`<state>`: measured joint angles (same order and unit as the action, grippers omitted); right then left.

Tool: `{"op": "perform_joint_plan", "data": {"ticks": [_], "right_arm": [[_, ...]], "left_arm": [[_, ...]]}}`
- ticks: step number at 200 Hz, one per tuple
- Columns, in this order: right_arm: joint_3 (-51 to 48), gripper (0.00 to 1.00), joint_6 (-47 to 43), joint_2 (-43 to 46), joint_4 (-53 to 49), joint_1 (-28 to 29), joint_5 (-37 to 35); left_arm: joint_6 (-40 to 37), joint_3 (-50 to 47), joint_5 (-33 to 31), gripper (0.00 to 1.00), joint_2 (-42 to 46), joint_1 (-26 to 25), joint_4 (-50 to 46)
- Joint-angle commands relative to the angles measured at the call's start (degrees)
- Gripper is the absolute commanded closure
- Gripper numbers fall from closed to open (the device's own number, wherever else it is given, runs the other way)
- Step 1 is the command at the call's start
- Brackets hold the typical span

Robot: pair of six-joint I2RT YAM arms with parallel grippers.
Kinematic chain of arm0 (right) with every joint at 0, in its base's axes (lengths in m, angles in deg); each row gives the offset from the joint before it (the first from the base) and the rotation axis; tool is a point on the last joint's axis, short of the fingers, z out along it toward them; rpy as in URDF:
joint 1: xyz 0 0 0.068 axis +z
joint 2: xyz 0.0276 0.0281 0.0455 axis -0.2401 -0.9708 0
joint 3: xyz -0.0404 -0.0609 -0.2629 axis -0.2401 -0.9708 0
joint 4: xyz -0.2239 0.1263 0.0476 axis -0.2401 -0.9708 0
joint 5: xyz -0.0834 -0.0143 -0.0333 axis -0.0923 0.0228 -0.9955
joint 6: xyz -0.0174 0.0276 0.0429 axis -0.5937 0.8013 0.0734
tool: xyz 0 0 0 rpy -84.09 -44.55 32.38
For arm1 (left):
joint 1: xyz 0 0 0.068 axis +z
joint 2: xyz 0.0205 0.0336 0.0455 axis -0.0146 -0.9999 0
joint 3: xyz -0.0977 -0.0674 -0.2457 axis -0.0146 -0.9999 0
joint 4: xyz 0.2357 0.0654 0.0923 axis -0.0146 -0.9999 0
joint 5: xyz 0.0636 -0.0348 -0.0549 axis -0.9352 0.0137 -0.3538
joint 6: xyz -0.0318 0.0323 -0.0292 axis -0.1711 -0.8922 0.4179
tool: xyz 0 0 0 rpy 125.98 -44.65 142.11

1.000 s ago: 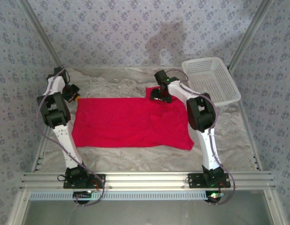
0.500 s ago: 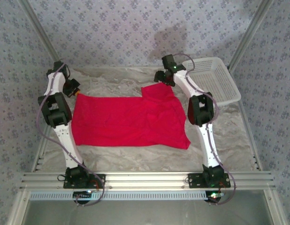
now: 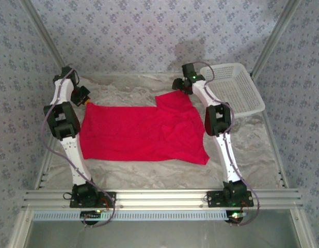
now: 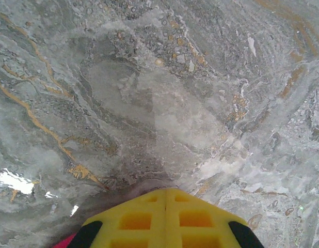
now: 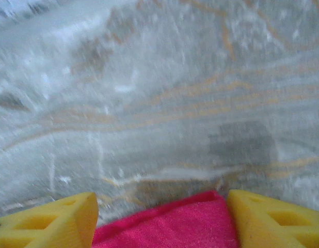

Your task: Fold the inside-out t-shirt

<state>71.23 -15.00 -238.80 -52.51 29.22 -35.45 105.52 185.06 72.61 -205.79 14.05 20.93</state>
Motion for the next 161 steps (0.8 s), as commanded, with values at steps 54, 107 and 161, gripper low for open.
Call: {"op": "perform_joint_plan", "data": {"ticks": [54,107,161], "right_arm": [[3.1,0.86,3.5,-3.1,2.6,-2.6,7.0],[5.3,1.00,6.1,1.9,2.8,-3.9,10.6],[4.9,1.00,8.3,9.7,3.5,-4.5,19.1]], "left_arm": [[-1.4,3.0,0.3,1.00,0.6,0.1,-3.4],[-1.9,6.0,2.9,1.00,1.3,0.4,-5.0],[-1.7,9.2,5.9,1.00,2.5,1.1,-6.4]]}}
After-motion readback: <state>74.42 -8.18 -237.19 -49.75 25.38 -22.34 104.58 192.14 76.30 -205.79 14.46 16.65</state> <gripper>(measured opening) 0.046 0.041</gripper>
